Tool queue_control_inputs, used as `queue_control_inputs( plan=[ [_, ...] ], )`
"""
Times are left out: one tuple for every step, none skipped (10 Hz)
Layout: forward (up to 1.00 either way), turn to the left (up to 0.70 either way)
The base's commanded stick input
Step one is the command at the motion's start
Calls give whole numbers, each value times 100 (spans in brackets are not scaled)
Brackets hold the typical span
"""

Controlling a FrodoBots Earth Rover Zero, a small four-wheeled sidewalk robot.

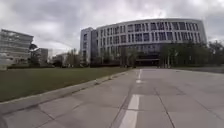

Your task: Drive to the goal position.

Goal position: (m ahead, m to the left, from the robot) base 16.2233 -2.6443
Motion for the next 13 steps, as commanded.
queue_control_inputs(
  plan=[
    [70,0],
    [70,0],
    [70,0],
    [70,0],
    [70,0],
    [70,0],
    [70,0],
    [70,0],
    [70,0],
    [70,0],
    [70,0],
    [70,0],
    [70,0]
  ],
)
